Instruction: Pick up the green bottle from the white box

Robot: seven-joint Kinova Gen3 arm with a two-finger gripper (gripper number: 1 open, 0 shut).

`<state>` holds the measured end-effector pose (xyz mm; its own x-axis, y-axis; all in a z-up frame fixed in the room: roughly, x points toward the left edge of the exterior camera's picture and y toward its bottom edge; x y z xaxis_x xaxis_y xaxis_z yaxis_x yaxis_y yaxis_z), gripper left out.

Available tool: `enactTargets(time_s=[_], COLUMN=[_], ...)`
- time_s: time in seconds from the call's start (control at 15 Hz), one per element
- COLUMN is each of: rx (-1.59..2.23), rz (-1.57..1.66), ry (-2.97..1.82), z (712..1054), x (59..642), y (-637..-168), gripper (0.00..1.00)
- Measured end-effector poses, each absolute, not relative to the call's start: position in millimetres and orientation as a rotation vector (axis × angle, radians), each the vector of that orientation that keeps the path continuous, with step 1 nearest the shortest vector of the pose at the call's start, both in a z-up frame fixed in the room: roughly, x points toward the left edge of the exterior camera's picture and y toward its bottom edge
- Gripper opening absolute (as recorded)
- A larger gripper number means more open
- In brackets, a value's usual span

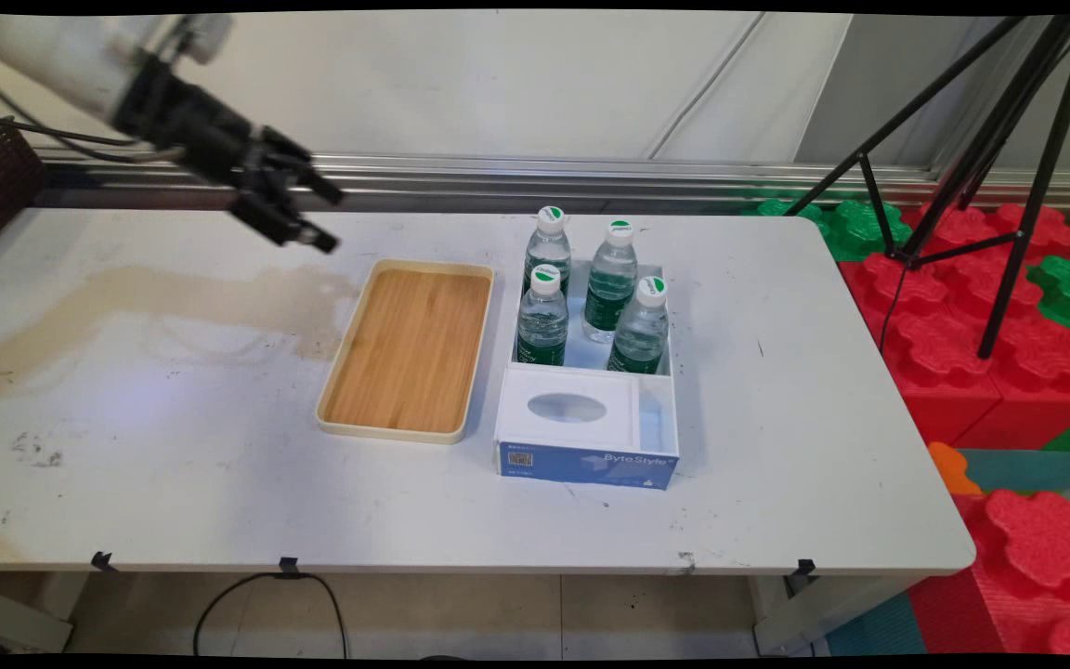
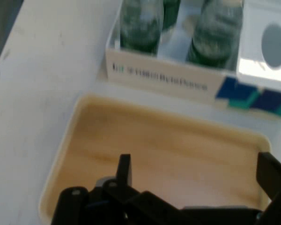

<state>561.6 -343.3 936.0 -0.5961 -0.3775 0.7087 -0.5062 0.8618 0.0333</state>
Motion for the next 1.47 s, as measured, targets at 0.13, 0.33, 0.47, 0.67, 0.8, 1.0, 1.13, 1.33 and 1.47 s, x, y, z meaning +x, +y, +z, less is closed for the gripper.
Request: enactTargets(time_s=[0.13,0.33,0.47,0.67,0.8,1.0,1.13,1.33,1.47], rx=[0.607,0.580,0.558,0.514,0.497,0.487,0.483,0.486,0.489], rz=[0.232,0.251,0.260,0.240,0.235,0.234,0.232,0.226,0.217], ry=[-2.260,-2.254,-2.251,-2.250,-2.246,-2.239,-2.230,-2.206,-2.188], z=[923,907,891,866,850,835,823,810,804], x=[536,514,497,471,456,442,431,415,406], y=[-362,-383,-401,-424,-438,-453,-465,-481,-490], gripper=[1.00,1.00,1.00,1.00,1.00,1.00,1.00,1.00,1.00])
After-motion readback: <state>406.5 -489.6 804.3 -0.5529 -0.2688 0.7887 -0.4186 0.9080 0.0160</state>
